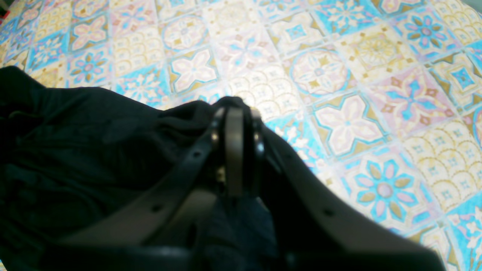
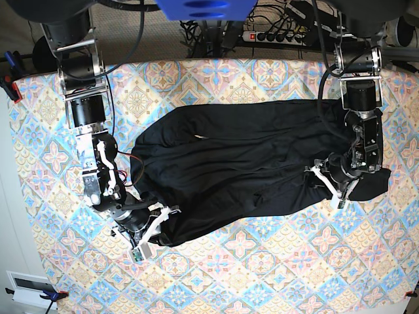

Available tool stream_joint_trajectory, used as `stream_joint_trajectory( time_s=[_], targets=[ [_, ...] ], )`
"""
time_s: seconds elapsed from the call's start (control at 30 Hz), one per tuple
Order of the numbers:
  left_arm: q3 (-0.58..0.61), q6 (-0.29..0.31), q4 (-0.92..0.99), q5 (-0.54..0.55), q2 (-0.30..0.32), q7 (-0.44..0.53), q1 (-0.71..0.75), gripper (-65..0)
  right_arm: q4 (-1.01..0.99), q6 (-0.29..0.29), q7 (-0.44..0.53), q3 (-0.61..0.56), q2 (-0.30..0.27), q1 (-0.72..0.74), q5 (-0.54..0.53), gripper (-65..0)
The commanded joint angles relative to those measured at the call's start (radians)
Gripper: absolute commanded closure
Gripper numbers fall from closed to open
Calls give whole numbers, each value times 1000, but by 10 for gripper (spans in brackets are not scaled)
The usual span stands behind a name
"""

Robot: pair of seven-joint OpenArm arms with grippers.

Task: Layout the t-shirt on the table in an organized manner, then fold the t-shirt properly
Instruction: 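Lift the black shirt with both grippers and shake it out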

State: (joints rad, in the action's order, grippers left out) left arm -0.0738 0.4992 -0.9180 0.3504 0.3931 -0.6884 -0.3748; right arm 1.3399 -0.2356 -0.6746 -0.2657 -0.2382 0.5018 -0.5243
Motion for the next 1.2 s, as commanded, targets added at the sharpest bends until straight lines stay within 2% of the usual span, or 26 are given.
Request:
stream_joint_trajectory(
  time_s=[0.0, 0.07, 0.1, 0.2, 0.37, 0.57, 0.8, 0.9, 1.07, 1.17],
  targets=[
    [4, 8, -2, 0, 0, -40, -8, -141, 16, -3, 29, 6, -5, 33, -9, 0],
    [1, 5, -2, 2, -4, -37, -14, -12, 13, -3, 29, 6, -5, 36, -9, 0],
    [-1, 5, -2, 2, -4, -35, -19, 0, 10, -3, 29, 6, -5, 37, -9, 0],
    [1, 5, -2, 2, -4, -35, -66, -20, -26, -3, 33, 7, -5, 39, -9, 0],
    [-4, 5, -2, 2, -4, -35, -143, 0, -98, -3, 82, 6, -5, 110, -7, 0],
    [-5, 5, -2, 3, -4, -43, -257, 0, -230, -3, 117, 6, -5, 252, -7, 0],
    [-10, 5, -2, 9, 2, -44, -396, 0, -382, -3, 214, 6, -5, 446, -7, 0],
    [-57, 3, -2, 9, 2, -60, -445, 0, -420, -3, 238, 6, -5, 518, -7, 0],
    [-176, 3, -5, 9, 2, -146, -517, 0, -437, -3, 238, 6, -5, 640, -9, 0],
    [-206, 5, -6, 12, 5, -182, -539, 0, -437, -3, 235, 6, -5, 706, -10, 0]
  ],
)
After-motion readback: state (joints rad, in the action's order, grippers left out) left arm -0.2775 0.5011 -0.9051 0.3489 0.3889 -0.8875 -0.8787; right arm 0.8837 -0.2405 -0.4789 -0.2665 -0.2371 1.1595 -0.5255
